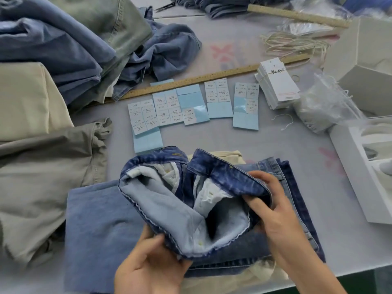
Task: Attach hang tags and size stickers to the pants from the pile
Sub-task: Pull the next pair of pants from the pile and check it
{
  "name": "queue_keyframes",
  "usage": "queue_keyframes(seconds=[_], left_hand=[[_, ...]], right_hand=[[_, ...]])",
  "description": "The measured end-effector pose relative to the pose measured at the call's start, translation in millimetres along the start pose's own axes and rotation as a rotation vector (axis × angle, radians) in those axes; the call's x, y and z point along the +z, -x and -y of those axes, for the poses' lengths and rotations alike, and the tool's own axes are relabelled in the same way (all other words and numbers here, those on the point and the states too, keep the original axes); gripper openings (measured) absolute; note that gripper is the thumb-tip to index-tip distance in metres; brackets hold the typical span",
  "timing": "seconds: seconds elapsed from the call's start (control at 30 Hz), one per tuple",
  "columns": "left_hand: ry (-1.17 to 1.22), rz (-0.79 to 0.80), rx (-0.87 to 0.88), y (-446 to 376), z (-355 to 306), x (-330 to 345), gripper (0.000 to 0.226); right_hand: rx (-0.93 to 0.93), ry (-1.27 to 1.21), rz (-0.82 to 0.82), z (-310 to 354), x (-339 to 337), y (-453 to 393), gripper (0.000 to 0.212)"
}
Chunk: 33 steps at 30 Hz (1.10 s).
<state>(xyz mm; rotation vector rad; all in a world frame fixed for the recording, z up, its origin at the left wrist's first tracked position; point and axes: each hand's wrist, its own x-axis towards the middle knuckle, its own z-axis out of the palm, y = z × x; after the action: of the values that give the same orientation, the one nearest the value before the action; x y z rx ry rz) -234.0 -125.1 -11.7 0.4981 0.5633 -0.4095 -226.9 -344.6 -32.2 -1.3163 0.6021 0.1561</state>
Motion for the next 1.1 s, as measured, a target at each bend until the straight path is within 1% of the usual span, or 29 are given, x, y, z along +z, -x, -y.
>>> queue_keyframes(seconds=[0.03, 0.07, 0.1, 0.13, 0.2, 0.23, 0.3, 0.33, 0.4, 0.5, 0.53, 0.57, 0.6, 0.63, 0.67, 0.7, 0.73, 0.77, 0.8, 0.83, 0.87, 0.9, 0.93, 0.97, 1.0, 1.1], left_hand=[[-0.082, -0.137, 0.035, -2, 0, -9, 0.04], [-0.13, -0.218, 0.08, -5, 5, -5, 0.038], [-0.146, -0.105, -0.004, -19, 11, -2, 0.037], [-0.007, -0.084, -0.132, -19, 12, -6, 0.041], [-0.117, -0.33, 0.052, -15, 9, -15, 0.044], [-0.163, -0.415, 0.113, -11, 5, -15, 0.051], [-0.341, -0.507, 0.261, -15, -1, -19, 0.061], [-0.446, -0.557, 0.338, -16, -8, -16, 0.062], [-0.586, -0.6, 0.441, -17, -18, -15, 0.059], [-0.725, -0.592, 0.479, -23, -23, -26, 0.034], [-0.825, -0.616, 0.51, -24, -24, -29, 0.041], [-0.917, -0.621, 0.6, -23, -25, -28, 0.055], [-1.018, -0.623, 0.742, -21, -24, -26, 0.067], [-1.165, -0.613, 0.915, -18, -25, -22, 0.07], [-1.37, -0.572, 1.097, -16, -26, -13, 0.065], [-1.581, -0.474, 1.275, -15, -27, -2, 0.06], [-1.733, -0.294, 1.38, -17, -27, 9, 0.053], [-1.826, -0.093, 1.344, -24, -25, 21, 0.047], [-1.899, 0.073, 1.221, -32, -21, 34, 0.045], [-1.961, 0.194, 1.067, -41, -16, 44, 0.044], [-2.005, 0.244, 0.923, -49, -13, 50, 0.039], [-1.997, 0.248, 0.806, -57, -12, 53, 0.03], [-1.936, 0.25, 0.707, -64, -13, 52, 0.023], [-1.871, 0.246, 0.651, -71, -17, 51, 0.02], [-1.827, 0.244, 0.635, -76, -20, 50, 0.02], [-1.784, 0.213, 0.672, -84, -25, 50, 0.025]], right_hand=[[-0.109, 0.15, 0.007, 2, -1, -3, 0.032], [-0.186, 0.233, 0.045, 4, -3, -6, 0.033], [-0.225, 0.273, 0.1, 6, -6, -9, 0.031], [-0.23, 0.288, 0.157, 8, -11, -13, 0.029], [-0.168, 0.298, 0.284, 14, -20, -19, 0.026], [-0.115, 0.276, 0.35, 16, -22, -21, 0.028], [0.043, 0.107, 0.411, 12, -20, -23, 0.029], [0.121, 0.004, 0.389, 10, -17, -24, 0.026], [0.201, -0.104, 0.297, 6, -9, -28, 0.021], [0.224, -0.058, 0.074, 2, -1, -34, 0.015], [0.225, -0.034, 0.014, 0, 1, -37, 0.015], [0.23, -0.021, -0.009, -2, 3, -38, 0.021], [0.241, -0.014, 0.002, -3, 7, -38, 0.027], [0.252, -0.015, 0.031, -3, 11, -37, 0.029], [0.26, -0.005, 0.053, -2, 15, -36, 0.028], [0.251, -0.001, 0.083, 0, 17, -35, 0.025], [0.231, -0.008, 0.104, 3, 19, -34, 0.023], [0.199, -0.027, 0.128, 5, 20, -34, 0.02], [0.166, -0.052, 0.147, 7, 20, -35, 0.017], [0.141, -0.085, 0.153, 8, 19, -35, 0.016], [0.128, -0.13, 0.164, 9, 18, -35, 0.012], [0.127, -0.172, 0.185, 11, 18, -35, 0.007], [0.132, -0.2, 0.211, 11, 16, -36, 0.01], [0.142, -0.218, 0.246, 10, 13, -37, 0.014], [0.161, -0.228, 0.272, 9, 10, -37, 0.019], [0.221, -0.256, 0.336, 5, 2, -40, 0.032]])
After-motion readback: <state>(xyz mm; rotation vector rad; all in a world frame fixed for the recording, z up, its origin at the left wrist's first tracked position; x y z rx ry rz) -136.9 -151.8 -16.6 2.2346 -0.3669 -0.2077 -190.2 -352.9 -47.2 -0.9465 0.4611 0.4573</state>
